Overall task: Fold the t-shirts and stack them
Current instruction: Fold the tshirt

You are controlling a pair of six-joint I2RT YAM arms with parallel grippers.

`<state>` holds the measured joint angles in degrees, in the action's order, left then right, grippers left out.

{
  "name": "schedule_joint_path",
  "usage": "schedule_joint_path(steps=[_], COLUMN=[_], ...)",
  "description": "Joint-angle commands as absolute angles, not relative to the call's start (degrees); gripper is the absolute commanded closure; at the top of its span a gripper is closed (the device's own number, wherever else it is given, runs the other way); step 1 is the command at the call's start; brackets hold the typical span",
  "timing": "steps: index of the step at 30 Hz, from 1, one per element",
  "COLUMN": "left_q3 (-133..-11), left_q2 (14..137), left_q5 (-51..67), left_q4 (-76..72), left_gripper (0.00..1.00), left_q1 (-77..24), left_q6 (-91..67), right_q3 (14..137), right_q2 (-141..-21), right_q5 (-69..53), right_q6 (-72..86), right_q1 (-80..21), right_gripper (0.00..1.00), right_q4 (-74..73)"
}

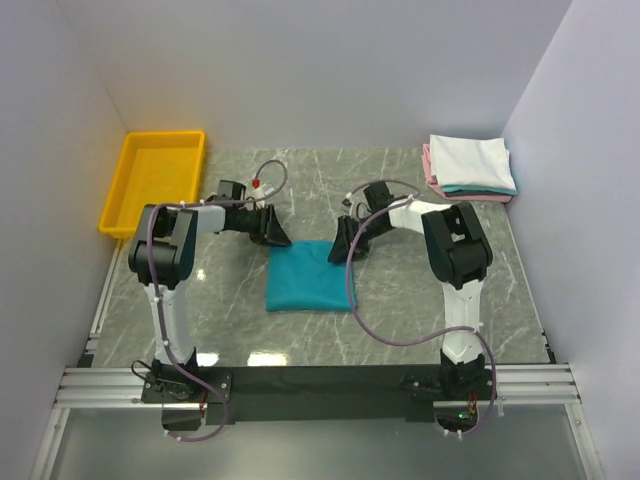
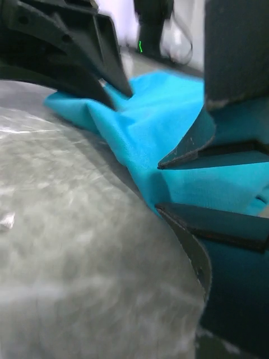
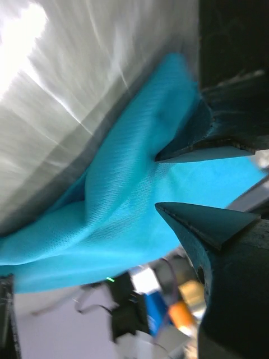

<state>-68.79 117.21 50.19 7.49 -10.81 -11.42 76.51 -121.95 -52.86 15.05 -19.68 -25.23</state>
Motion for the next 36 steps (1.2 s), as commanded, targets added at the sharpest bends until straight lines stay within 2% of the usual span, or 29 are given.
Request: schedule_joint_path(steps=[1, 6, 9, 15, 18, 23, 30, 34, 36], left_q3=[-74.43, -76.9, -76.3, -66.29, -57.78, -55.1, -60.98, -66.08, -66.19], left_q2=[121.1, 121.74, 116.22, 100.32, 97.22, 103.08, 119.51, 121.99, 118.85], left_q5=[49.4, 50.61, 54.38, 59.24, 58.45, 54.77, 50.19, 51.66, 54.83], left_q4=[6.06, 5.1, 6.41, 2.21, -5.78, -13.97, 0.35, 8.41, 9.14], left_gripper=[0.62, 0.65, 0.62, 0.59, 0.62, 0.64, 0.66, 0.66, 0.65], left_q1=[-8.09, -4.84, -4.39, -7.46, -12.19, -16.7, -11.08, -7.91, -8.0], left_q6=[-16.88, -16.79, -13.2, -17.65, -25.9, -34.63, -26.29, -18.22, -16.01], right_q3=[81.89, 87.62, 87.54, 73.93, 69.36, 67.76, 69.34, 72.59, 72.51], right_q2=[-122.87, -123.14, -119.38, -105.05, -105.2, -111.26, -122.07, -121.74, -118.58], right_q5=[-39.3, -37.88, -46.21, -56.51, -58.43, -58.28, -51.6, -50.71, -52.46], right_q6=[14.33, 11.43, 9.58, 14.49, 17.92, 19.26, 15.39, 12.75, 12.13], right_q1=[-17.93, -17.49, -17.49, -18.19, -20.21, -21.88, -19.69, -19.69, -19.6], right_gripper=[0.57, 0.58, 0.58, 0.6, 0.6, 0.57, 0.58, 0.59, 0.6], right_q4=[-24.87, -28.12, -28.65, -18.74, -15.92, -13.53, -19.93, -22.15, -22.41])
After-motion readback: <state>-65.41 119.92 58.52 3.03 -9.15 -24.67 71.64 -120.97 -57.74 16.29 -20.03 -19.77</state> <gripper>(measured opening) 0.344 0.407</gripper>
